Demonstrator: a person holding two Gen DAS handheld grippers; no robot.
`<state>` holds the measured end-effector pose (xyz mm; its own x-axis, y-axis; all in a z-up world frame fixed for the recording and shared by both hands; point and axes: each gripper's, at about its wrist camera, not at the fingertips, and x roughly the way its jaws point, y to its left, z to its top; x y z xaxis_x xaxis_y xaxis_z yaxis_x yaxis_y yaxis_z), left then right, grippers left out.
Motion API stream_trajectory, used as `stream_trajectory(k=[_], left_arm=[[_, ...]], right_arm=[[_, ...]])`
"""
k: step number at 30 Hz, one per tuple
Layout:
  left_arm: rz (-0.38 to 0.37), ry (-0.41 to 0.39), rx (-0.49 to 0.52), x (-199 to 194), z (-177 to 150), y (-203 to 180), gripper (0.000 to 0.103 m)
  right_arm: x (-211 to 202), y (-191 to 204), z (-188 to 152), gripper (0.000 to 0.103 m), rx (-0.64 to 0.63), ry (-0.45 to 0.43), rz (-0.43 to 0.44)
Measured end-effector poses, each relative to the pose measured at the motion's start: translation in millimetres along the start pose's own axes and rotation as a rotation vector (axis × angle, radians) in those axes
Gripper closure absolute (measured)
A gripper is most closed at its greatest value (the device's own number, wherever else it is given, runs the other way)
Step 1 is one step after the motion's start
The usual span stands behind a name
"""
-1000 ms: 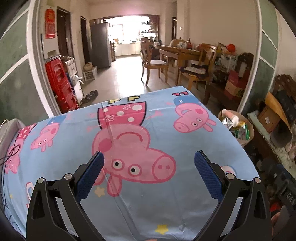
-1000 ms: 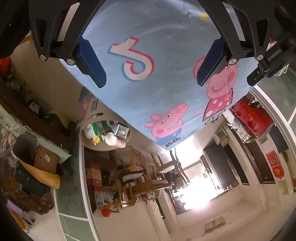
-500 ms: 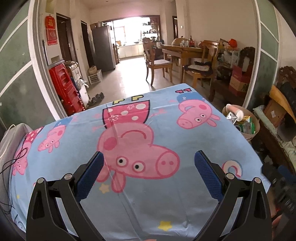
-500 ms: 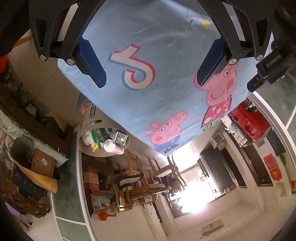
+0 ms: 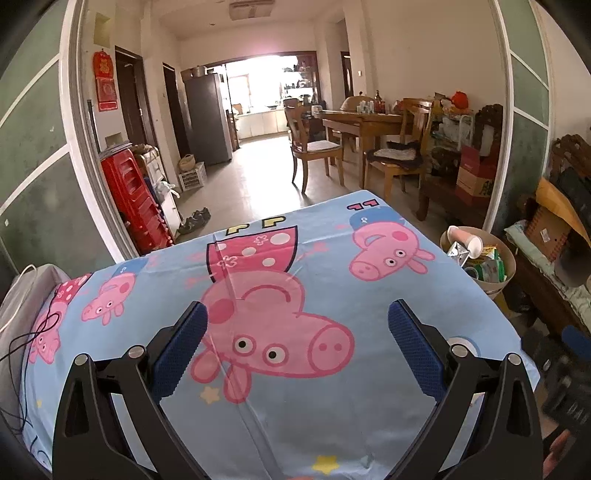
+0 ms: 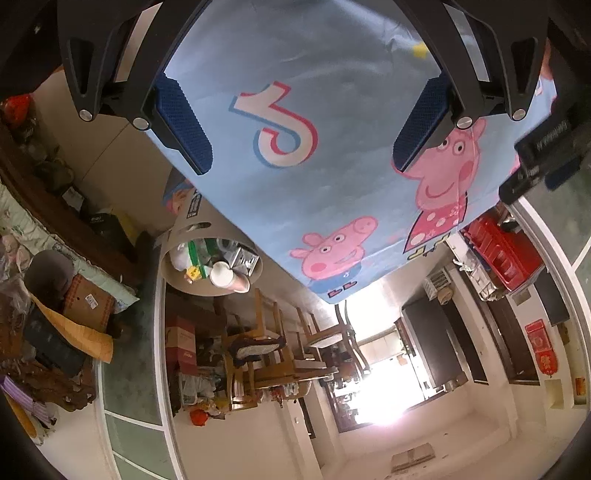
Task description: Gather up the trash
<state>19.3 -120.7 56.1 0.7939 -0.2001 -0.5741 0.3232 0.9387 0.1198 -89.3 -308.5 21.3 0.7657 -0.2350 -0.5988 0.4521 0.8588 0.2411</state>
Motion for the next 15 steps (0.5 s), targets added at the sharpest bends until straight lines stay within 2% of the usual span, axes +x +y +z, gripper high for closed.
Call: stream_trajectory(k=[6,15], left_arm=[[-0.028,0.056,-0.006,6,2,4,0.006],[-0.019,0.094,-0.038,4,1,10,0.006]], right_arm=[[3,2,10,0.009,-0.044,0.017,-0.002],[15,2,14,0.009,-0.063,0.046,0.07]])
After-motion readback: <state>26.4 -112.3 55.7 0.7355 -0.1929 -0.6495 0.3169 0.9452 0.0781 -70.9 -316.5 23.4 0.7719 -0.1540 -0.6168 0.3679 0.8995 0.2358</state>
